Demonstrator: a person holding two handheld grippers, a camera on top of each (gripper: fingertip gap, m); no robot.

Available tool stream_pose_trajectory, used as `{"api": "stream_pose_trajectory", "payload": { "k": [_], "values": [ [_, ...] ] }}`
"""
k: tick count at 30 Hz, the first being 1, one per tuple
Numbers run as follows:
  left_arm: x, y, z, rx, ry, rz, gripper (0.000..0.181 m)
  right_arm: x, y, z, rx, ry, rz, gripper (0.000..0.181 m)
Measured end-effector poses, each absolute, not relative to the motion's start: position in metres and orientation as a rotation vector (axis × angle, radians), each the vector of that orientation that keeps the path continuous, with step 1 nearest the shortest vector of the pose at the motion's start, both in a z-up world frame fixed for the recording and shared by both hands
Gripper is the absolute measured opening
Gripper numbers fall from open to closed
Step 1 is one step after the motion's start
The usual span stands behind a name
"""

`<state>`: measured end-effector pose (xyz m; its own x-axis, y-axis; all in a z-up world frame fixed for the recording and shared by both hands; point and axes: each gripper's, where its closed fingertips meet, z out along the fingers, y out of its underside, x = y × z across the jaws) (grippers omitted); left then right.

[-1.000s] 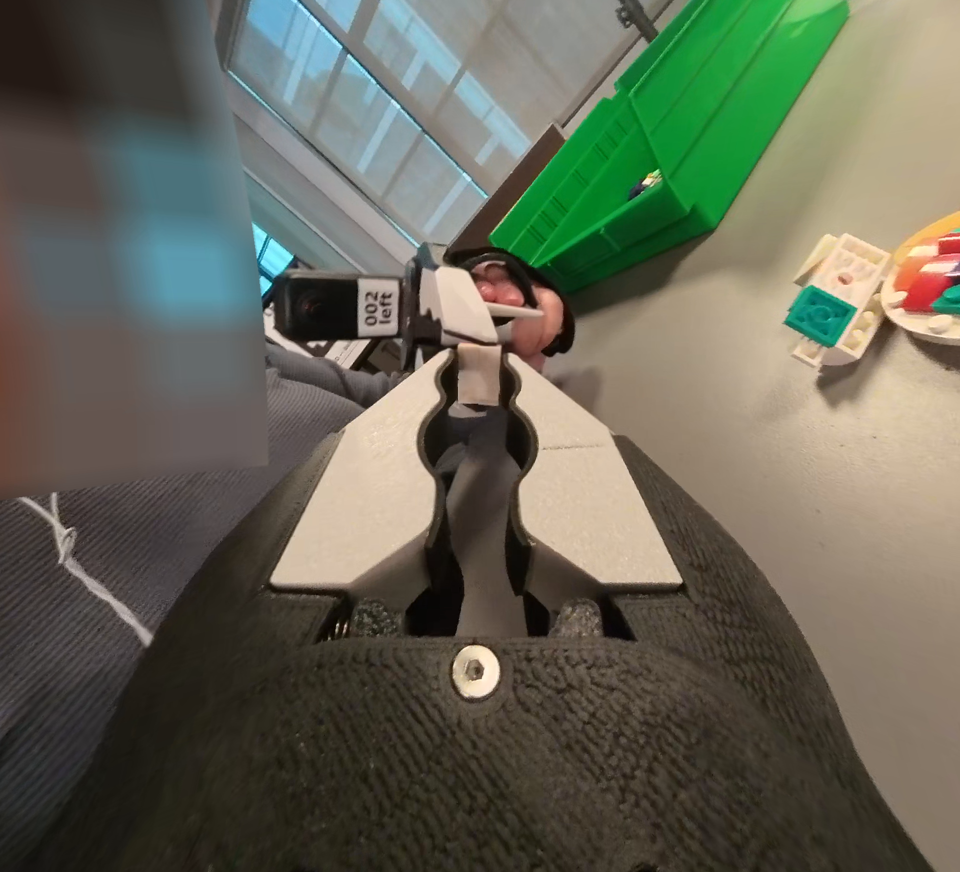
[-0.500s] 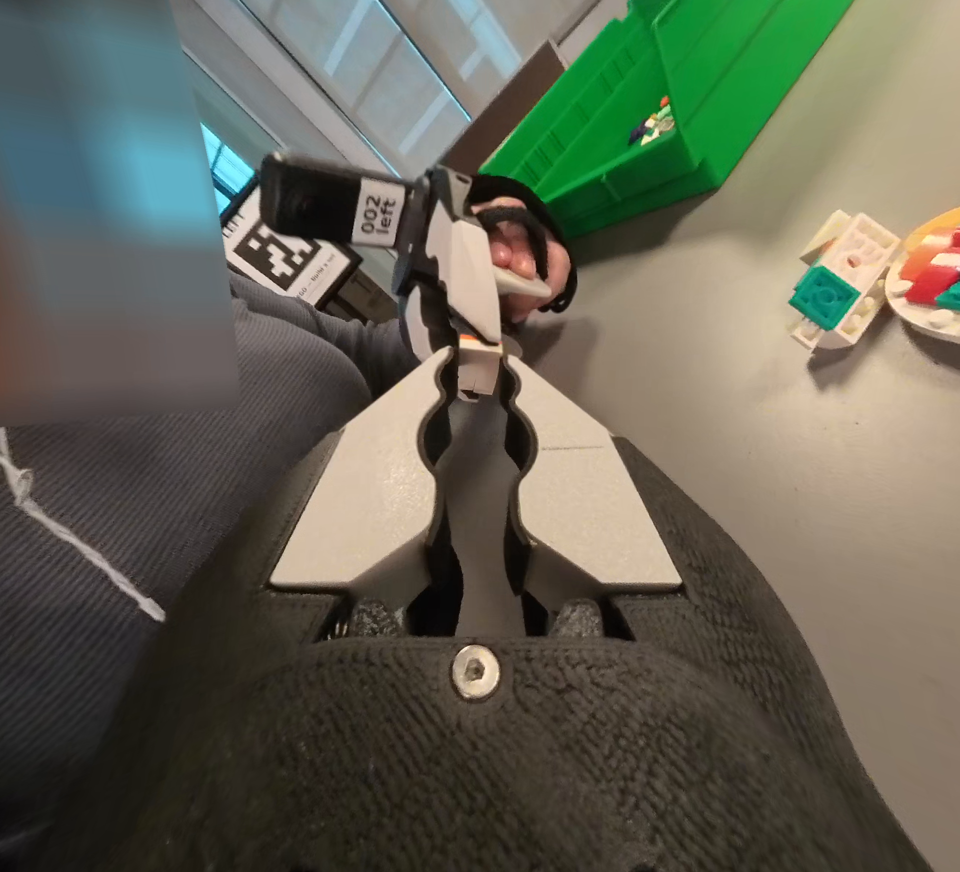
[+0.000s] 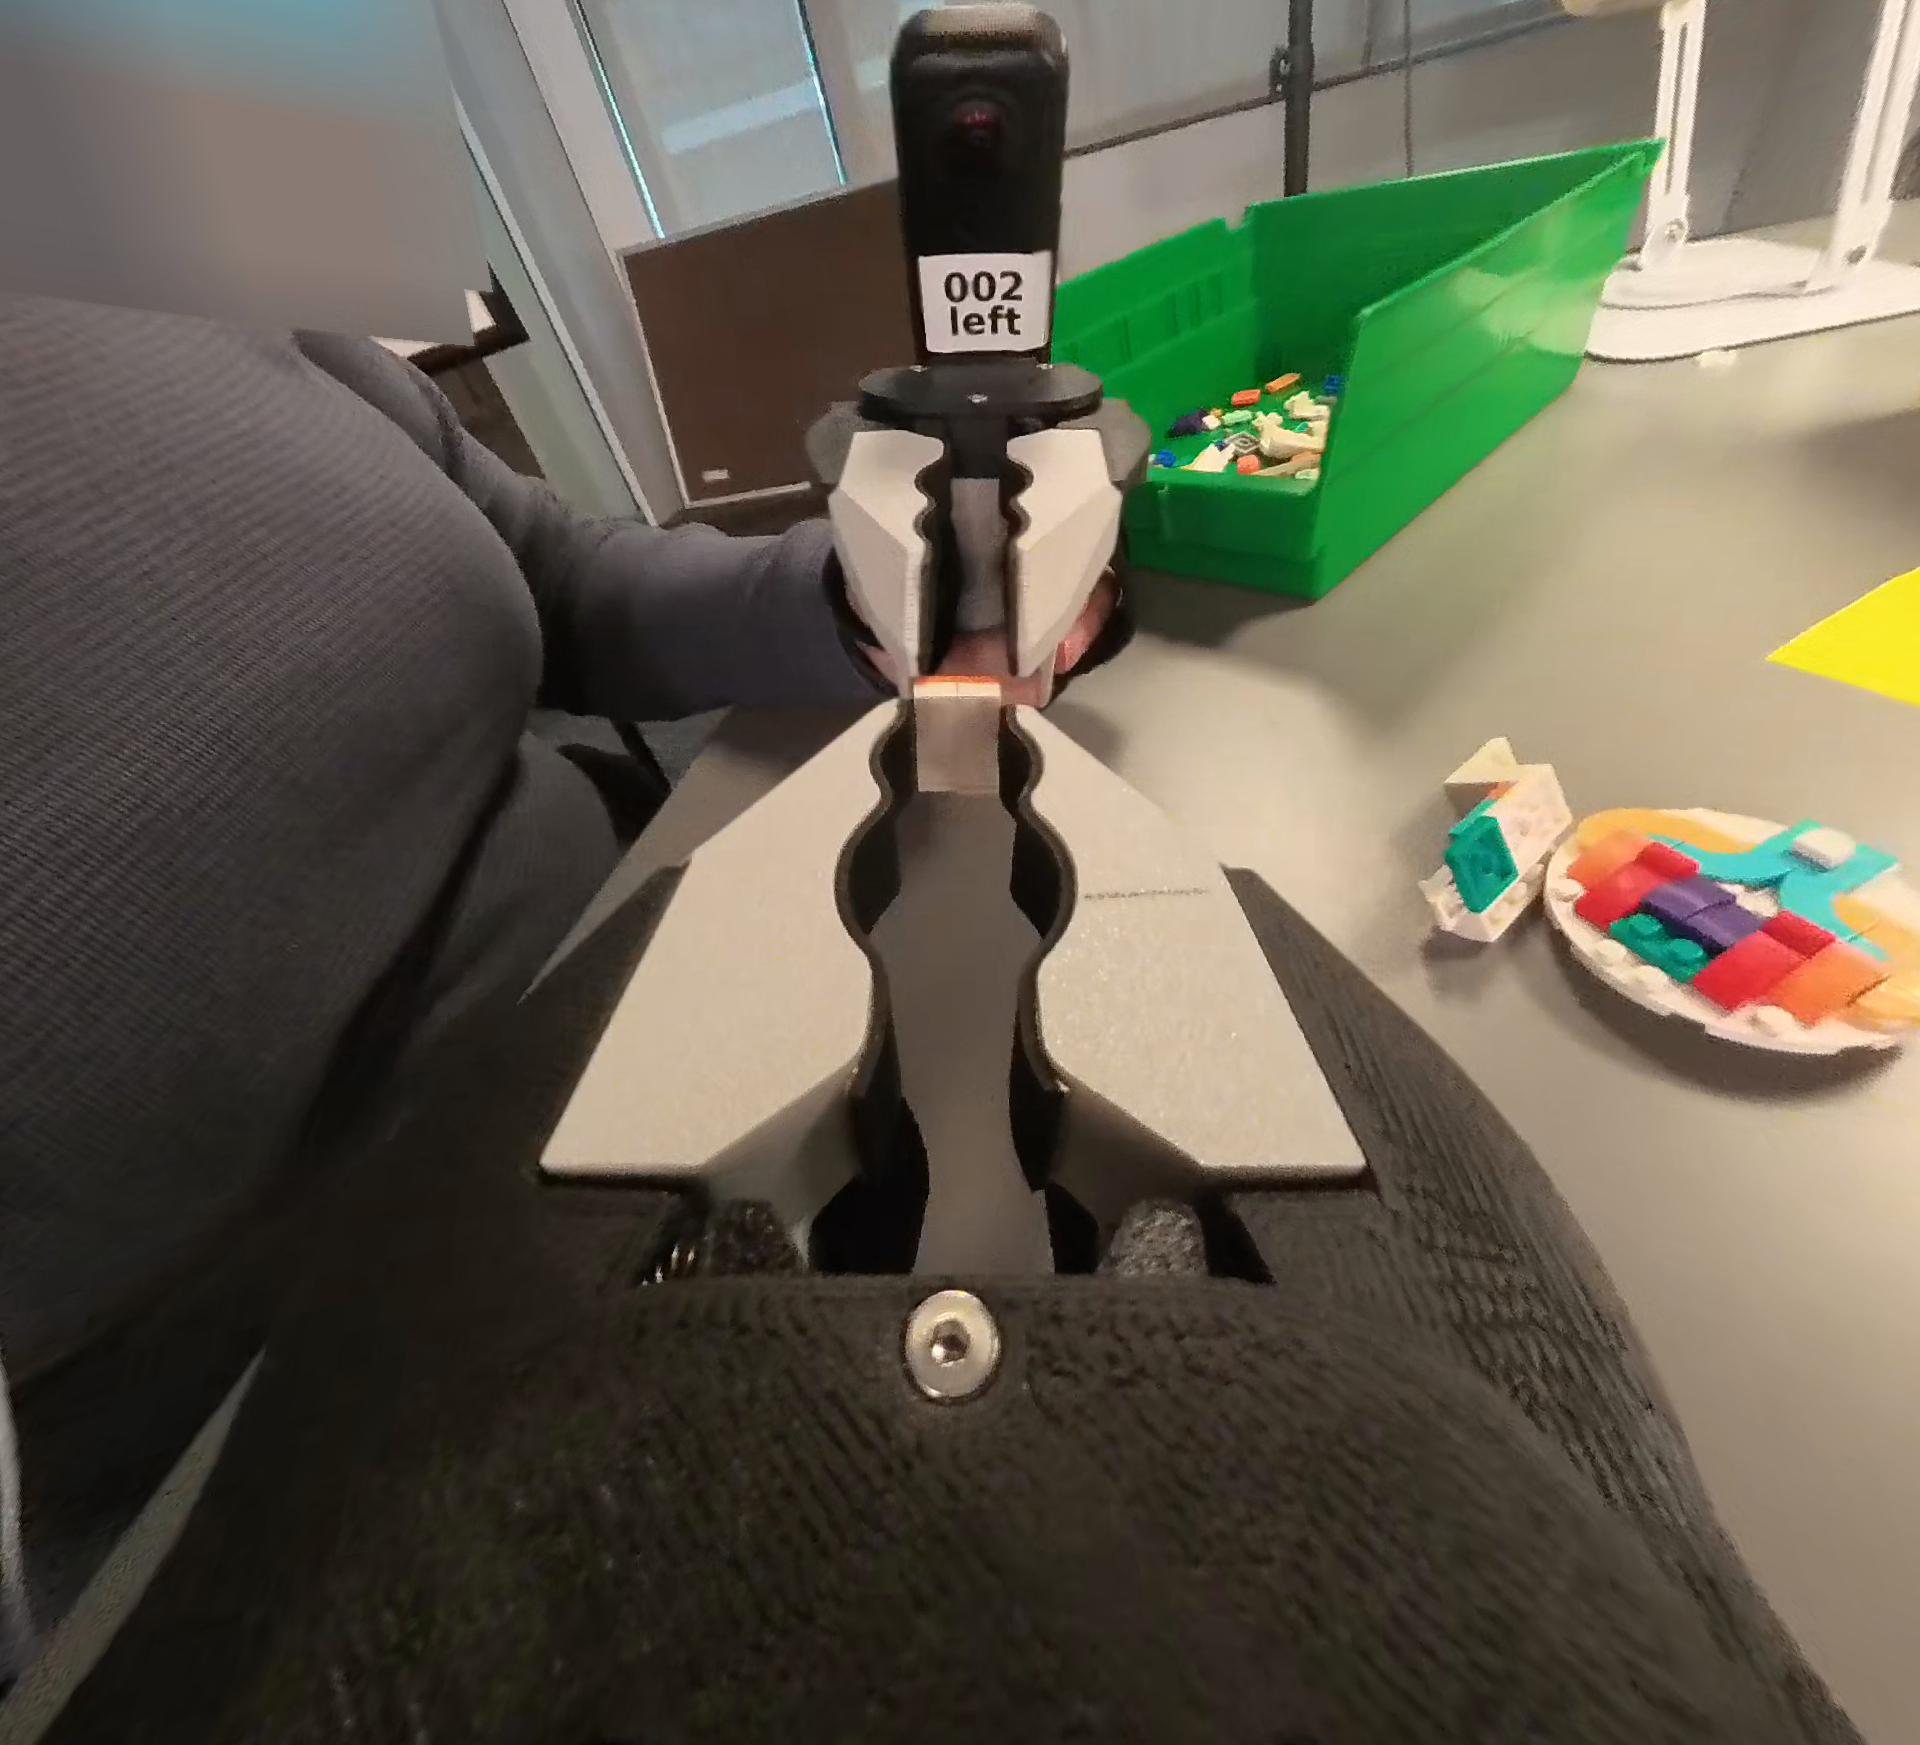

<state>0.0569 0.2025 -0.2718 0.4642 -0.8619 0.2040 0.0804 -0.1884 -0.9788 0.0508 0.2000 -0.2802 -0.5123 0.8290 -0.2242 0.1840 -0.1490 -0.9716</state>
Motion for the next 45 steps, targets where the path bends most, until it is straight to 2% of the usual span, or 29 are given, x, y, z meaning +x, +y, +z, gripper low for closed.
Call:
{"api": "stream_pose_trajectory", "payload": {
  "k": [17,20,22,24,28,41,43,45],
  "values": [
    [0.067,0.198,-0.279,-1.553,0.783,-0.988,0.026,0.053,0.200,-0.265,-0.988,-1.566,1.648,0.013],
    [0.071,0.198,-0.280,-1.553,0.795,-0.963,0.015,0.054,0.196,-0.263,-0.969,-1.574,1.652,0.013],
    [0.069,0.199,-0.277,-1.535,0.786,-0.943,0.015,0.054,0.196,-0.261,-0.965,-1.560,1.646,0.014],
    [0.070,0.197,-0.277,-1.531,0.794,-0.955,0.015,0.053,0.198,-0.261,-0.968,-1.552,1.630,0.024],
    [0.070,0.198,-0.277,-1.528,0.788,-0.953,0.015,0.057,0.197,-0.260,-0.957,-1.572,1.645,0.013],
    [0.071,0.196,-0.275,-1.521,0.779,-0.976,0.015,0.059,0.196,-0.260,-0.965,-1.593,1.666,0.012],
    [0.067,0.198,-0.268,-1.484,0.741,-0.967,0.027,0.059,0.197,-0.260,-0.968,-1.596,1.653,0.013],
    [0.064,0.198,-0.264,-1.462,0.721,-0.984,0.027,0.059,0.197,-0.260,-0.965,-1.594,1.656,0.013]
  ]
}}
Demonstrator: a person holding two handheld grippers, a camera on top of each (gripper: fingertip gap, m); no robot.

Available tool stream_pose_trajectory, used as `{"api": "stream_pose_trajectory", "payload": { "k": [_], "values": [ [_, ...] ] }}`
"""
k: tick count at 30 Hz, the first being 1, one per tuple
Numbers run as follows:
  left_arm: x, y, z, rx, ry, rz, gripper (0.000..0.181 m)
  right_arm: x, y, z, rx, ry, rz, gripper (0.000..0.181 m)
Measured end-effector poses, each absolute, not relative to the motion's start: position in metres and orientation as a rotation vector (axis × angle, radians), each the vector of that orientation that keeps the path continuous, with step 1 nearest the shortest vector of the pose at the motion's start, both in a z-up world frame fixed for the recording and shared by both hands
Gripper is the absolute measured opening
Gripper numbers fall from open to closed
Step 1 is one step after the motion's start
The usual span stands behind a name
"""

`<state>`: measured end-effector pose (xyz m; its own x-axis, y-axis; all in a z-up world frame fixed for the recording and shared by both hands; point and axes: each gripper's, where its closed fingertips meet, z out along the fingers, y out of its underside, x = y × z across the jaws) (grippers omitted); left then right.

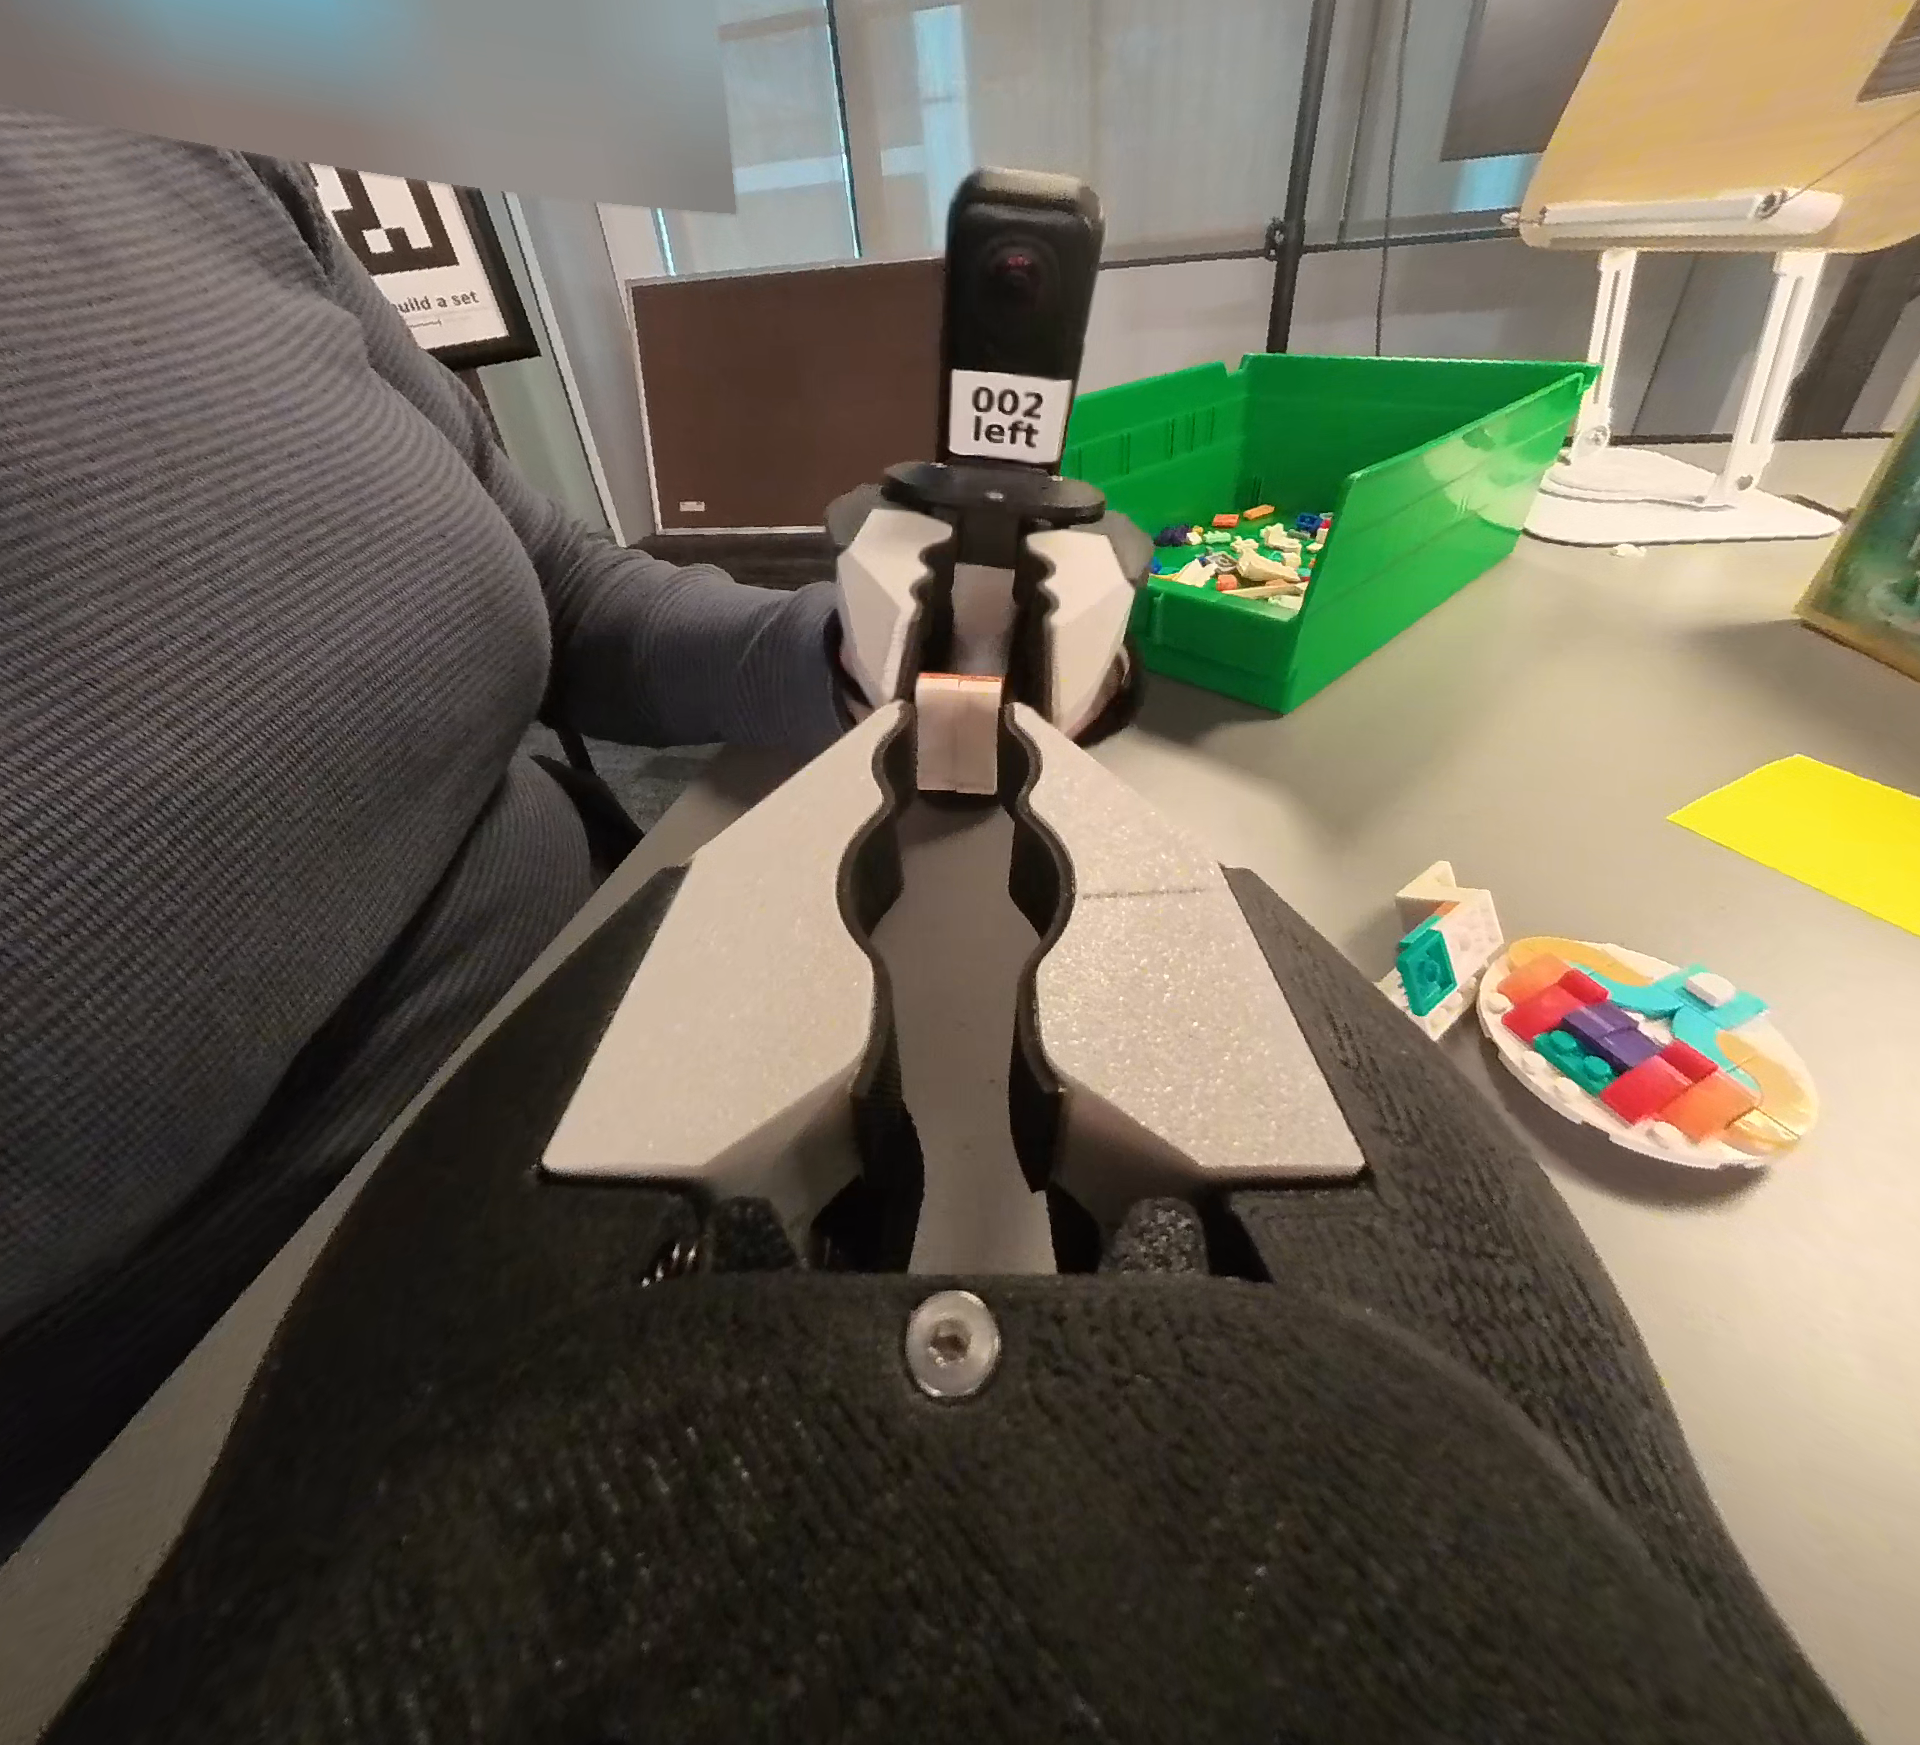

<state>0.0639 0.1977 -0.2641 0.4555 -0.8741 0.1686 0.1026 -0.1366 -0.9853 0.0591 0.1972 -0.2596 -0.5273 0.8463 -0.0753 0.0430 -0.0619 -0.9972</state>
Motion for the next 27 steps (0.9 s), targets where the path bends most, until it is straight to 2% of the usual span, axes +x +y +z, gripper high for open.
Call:
{"api": "stream_pose_trajectory", "payload": {
  "k": [6,19,21,27],
  "values": [
    [0.0646,0.1954,-0.2614,-1.444,0.720,-1.015,0.015,0.0586,0.1965,-0.2612,-0.954,-1.608,1.620,0.012],
    [0.0649,0.1967,-0.2649,-1.460,0.750,-0.954,0.015,0.0567,0.1967,-0.2627,-0.961,-1.595,1.614,0.013],
    [0.0646,0.1981,-0.2658,-1.467,0.750,-0.936,0.015,0.0569,0.1964,-0.2623,-0.957,-1.594,1.618,0.018],
    [0.0645,0.1996,-0.2679,-1.480,0.750,-0.926,0.015,0.0550,0.1994,-0.2631,-0.967,-1.585,1.575,0.013]
  ]
}}
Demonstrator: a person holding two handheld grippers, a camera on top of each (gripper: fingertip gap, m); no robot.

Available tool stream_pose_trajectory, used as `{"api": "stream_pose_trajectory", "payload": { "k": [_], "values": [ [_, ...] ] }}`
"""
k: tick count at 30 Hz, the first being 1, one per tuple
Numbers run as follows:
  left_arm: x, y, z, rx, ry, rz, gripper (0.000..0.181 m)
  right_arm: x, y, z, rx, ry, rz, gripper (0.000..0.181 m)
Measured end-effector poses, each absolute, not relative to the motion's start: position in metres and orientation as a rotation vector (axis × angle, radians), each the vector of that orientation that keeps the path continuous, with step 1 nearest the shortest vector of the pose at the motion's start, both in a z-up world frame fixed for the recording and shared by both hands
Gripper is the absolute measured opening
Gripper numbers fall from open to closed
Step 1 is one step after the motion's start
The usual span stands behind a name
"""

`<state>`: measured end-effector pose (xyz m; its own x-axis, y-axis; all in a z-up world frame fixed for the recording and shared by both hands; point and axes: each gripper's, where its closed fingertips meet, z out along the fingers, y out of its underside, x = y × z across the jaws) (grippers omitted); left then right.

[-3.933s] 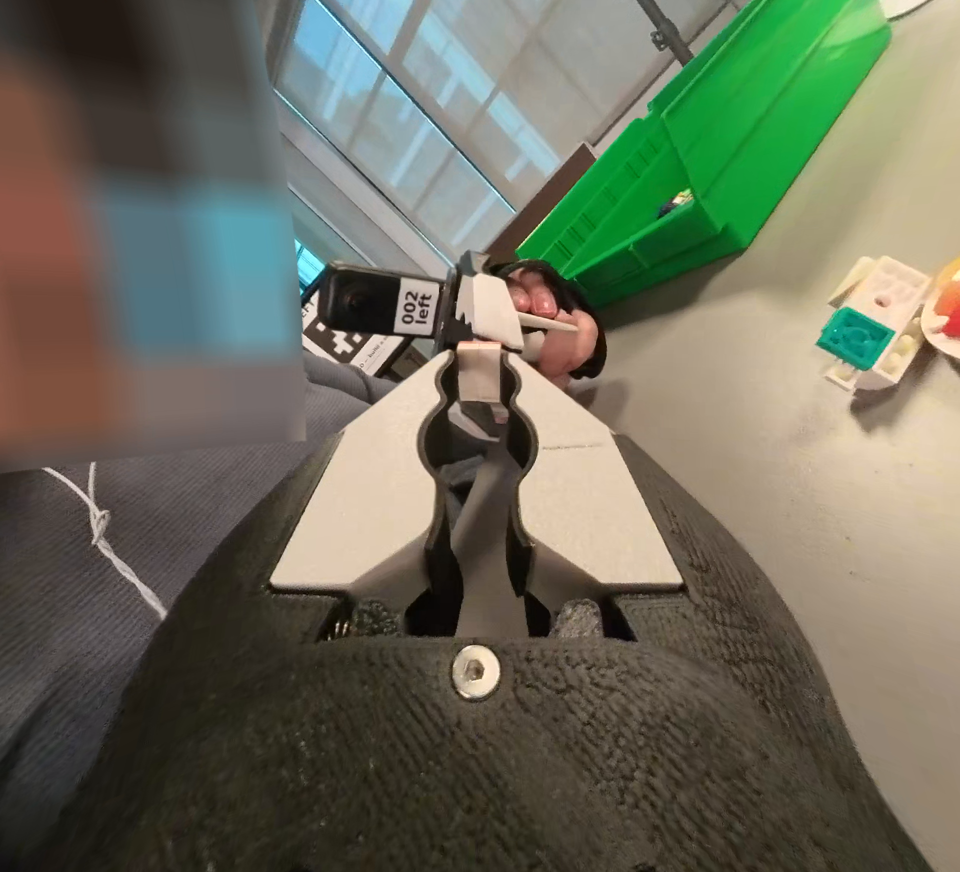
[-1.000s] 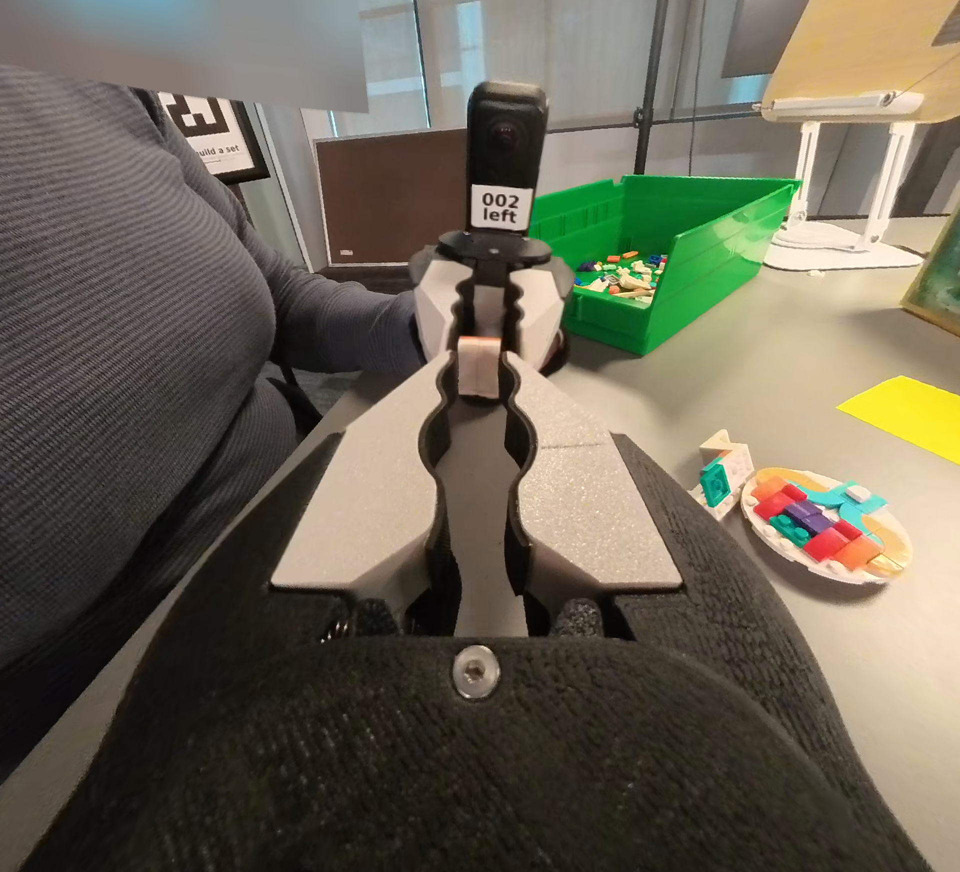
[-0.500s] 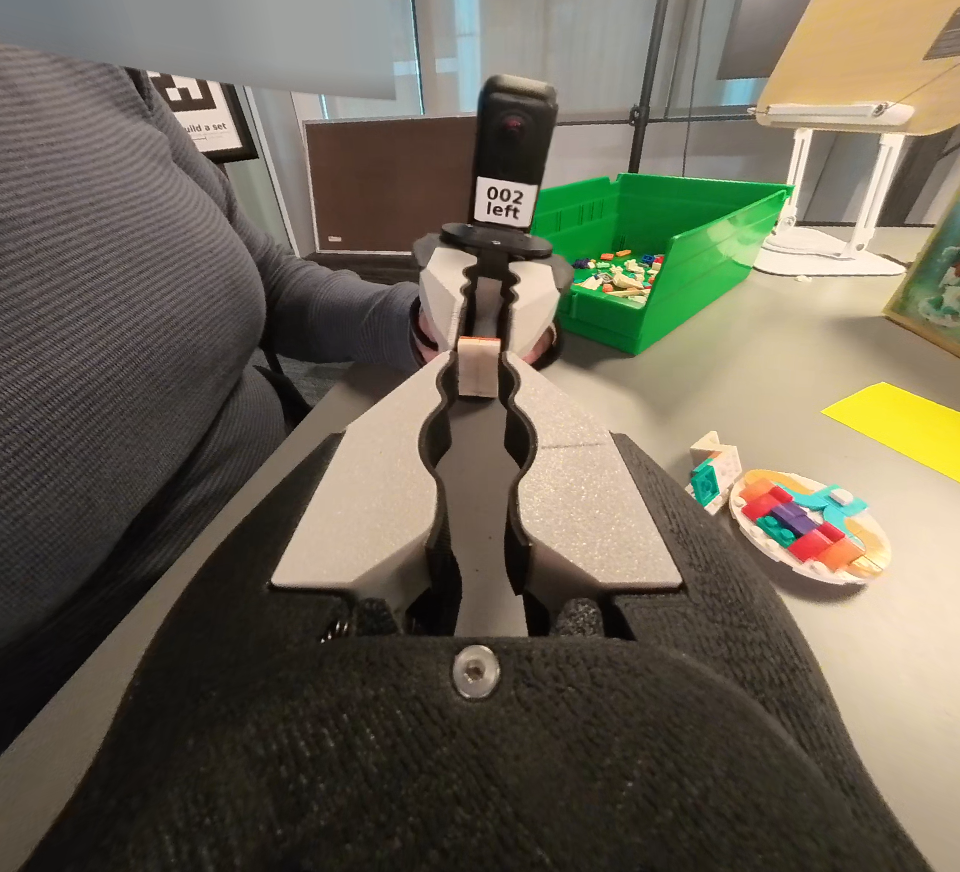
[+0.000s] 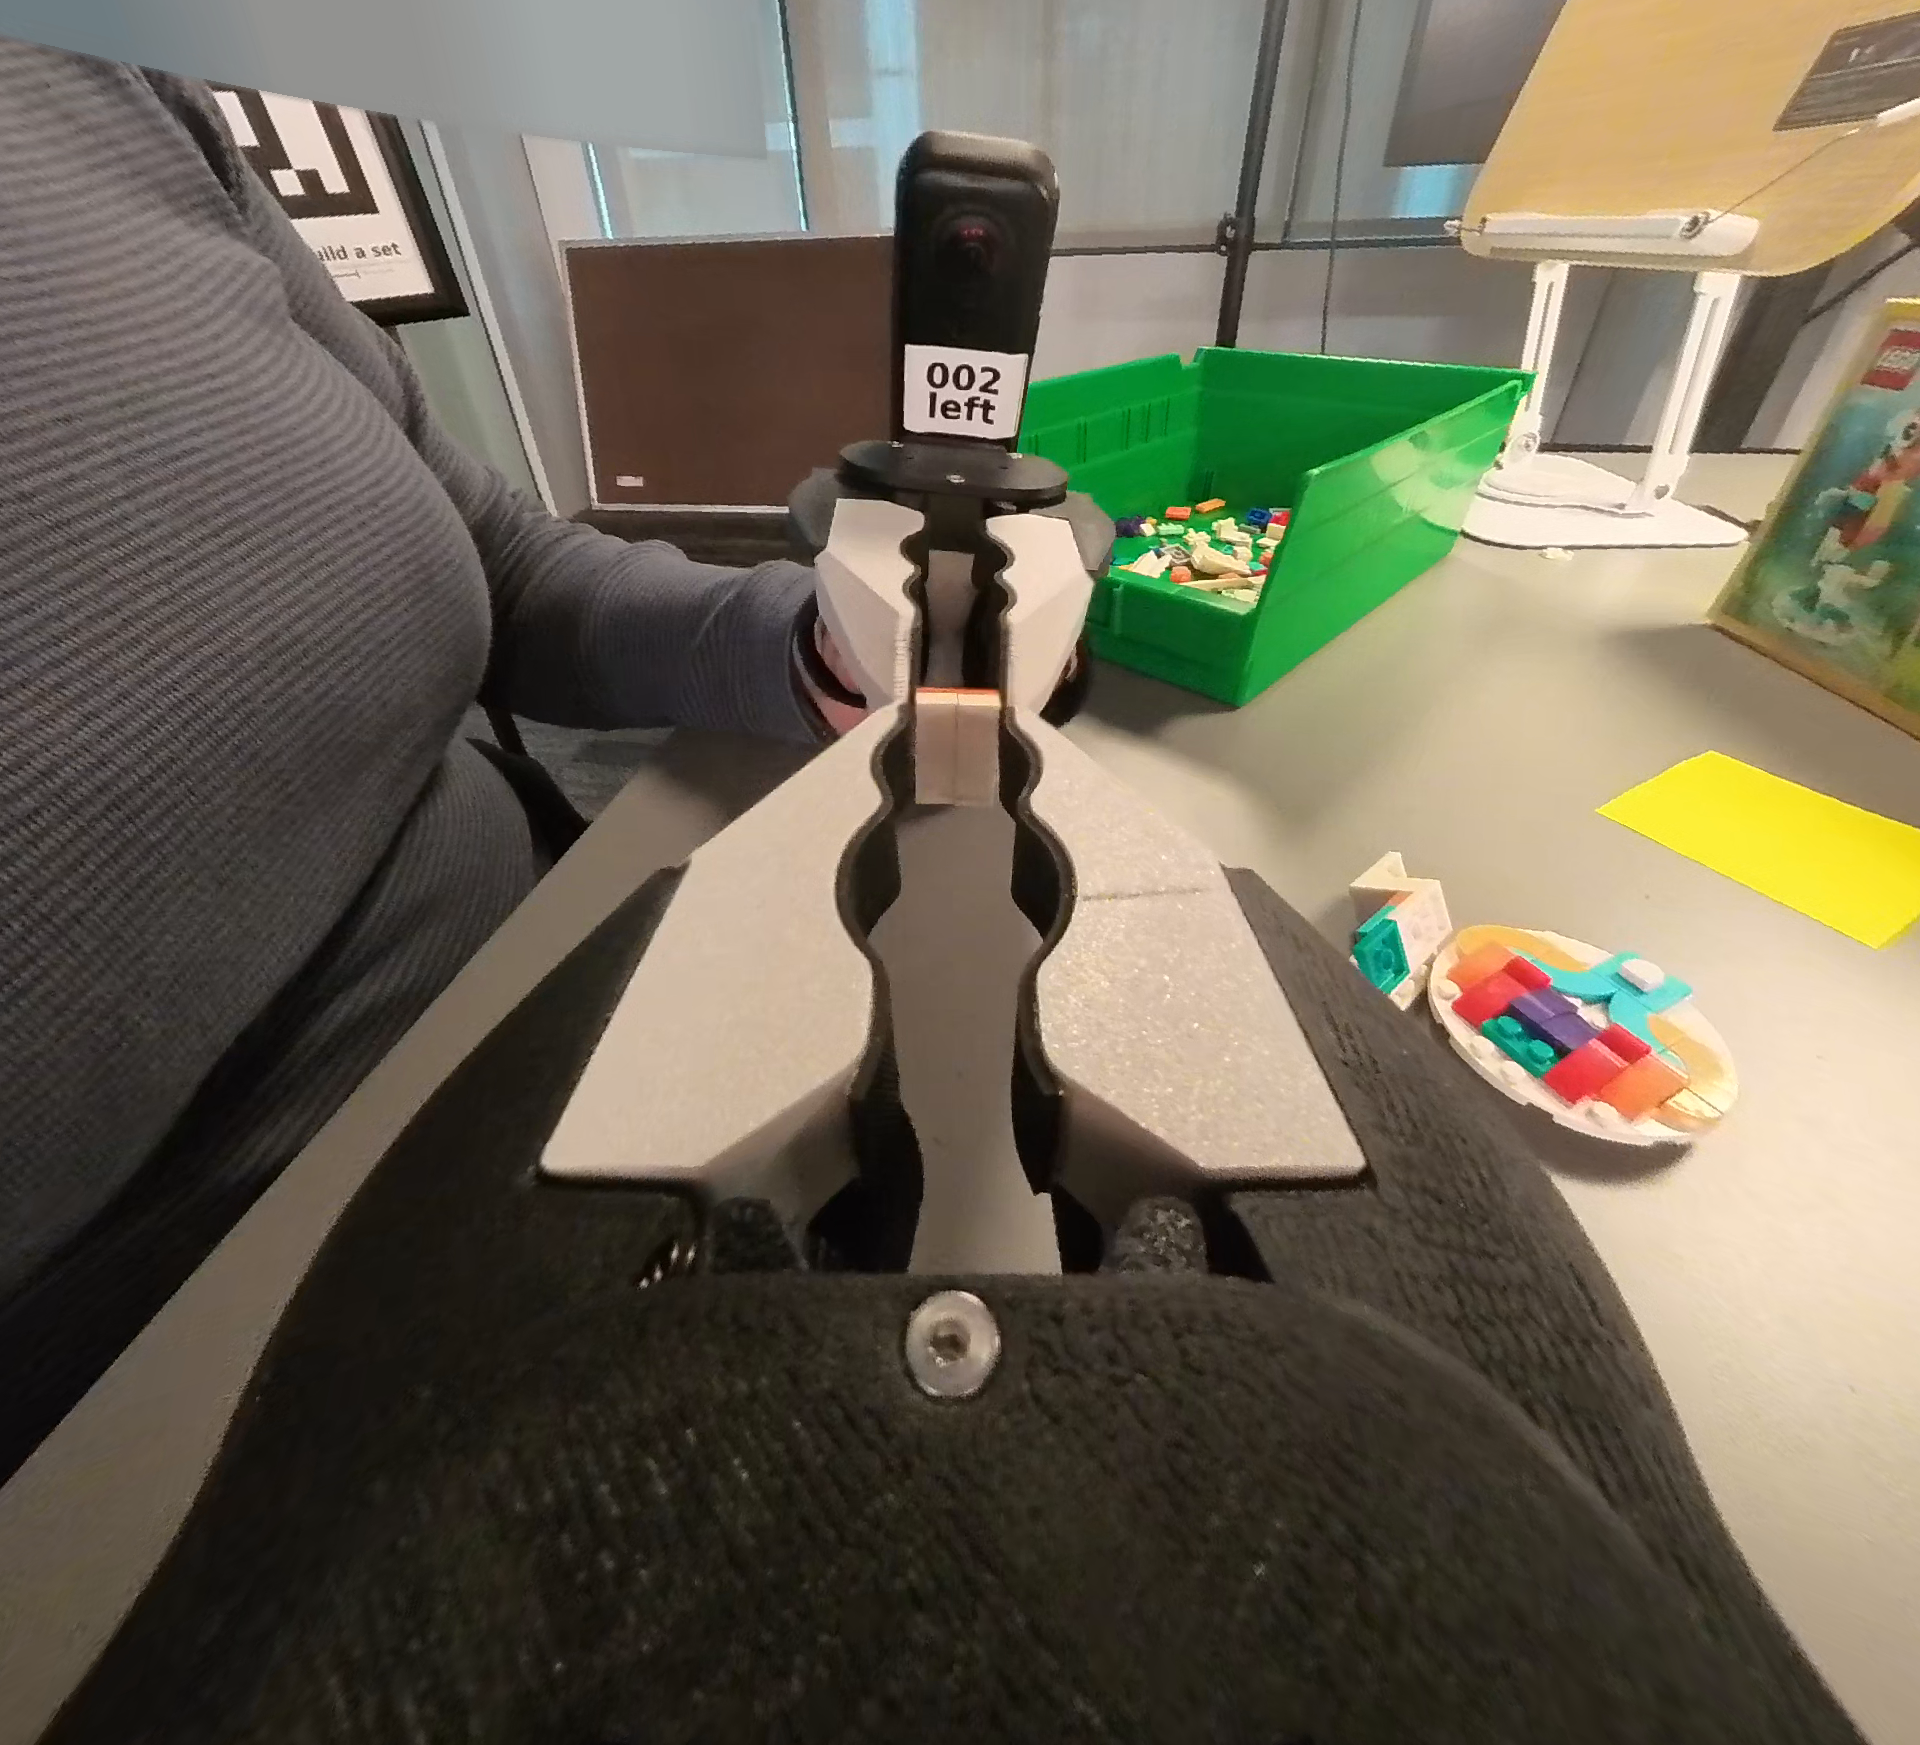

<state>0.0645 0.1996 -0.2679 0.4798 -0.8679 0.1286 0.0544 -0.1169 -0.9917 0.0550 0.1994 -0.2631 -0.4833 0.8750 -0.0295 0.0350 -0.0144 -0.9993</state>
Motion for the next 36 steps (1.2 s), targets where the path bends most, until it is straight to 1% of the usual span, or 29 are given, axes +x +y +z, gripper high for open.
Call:
{"api": "stream_pose_trajectory", "payload": {
  "k": [8,11,13,17,19,22,24,26,28,31,35,36],
  "values": [
    [0.065,0.199,-0.282,-1.562,0.827,-0.829,0.015,0.058,0.201,-0.280,-1.005,-1.719,1.430,0.012],
    [0.029,0.202,-0.279,-1.573,0.727,-0.773,0.014,0.078,0.239,-0.266,-1.069,-1.578,1.448,0.012],
    [0.008,0.204,-0.279,-1.584,0.656,-0.770,0.015,0.080,0.247,-0.276,-1.111,-1.579,1.423,0.012],
    [0.018,0.206,-0.276,-1.571,0.693,-0.771,0.015,0.071,0.240,-0.290,-1.145,-1.637,1.434,0.012],
    [0.016,0.205,-0.266,-1.539,0.666,-0.782,0.015,0.072,0.239,-0.286,-1.129,-1.619,1.458,0.012],
    [0.000,0.200,-0.227,-1.469,0.544,-0.775,0.015,0.072,0.242,-0.284,-1.138,-1.587,1.475,0.012],
    [-0.027,0.198,-0.199,-1.492,0.427,-0.653,0.015,0.072,0.244,-0.283,-1.147,-1.575,1.482,0.012],
    [-0.075,0.202,-0.191,-1.644,0.233,-0.464,0.015,0.071,0.245,-0.283,-1.161,-1.565,1.488,0.012],
    [-0.124,0.200,-0.210,-1.886,0.072,-0.295,0.015,0.071,0.245,-0.284,-1.170,-1.570,1.484,0.012],
    [-0.177,0.187,-0.256,-2.273,-0.036,-0.055,0.015,0.069,0.244,-0.288,-1.186,-1.594,1.461,0.012],
    [-0.202,0.172,-0.316,-2.700,-0.111,-0.054,0.015,0.069,0.243,-0.290,-1.191,-1.602,1.444,0.013],
    [-0.207,0.169,-0.327,-2.764,-0.138,-0.048,0.028,0.069,0.244,-0.290,-1.194,-1.596,1.445,0.013]
  ]
}}
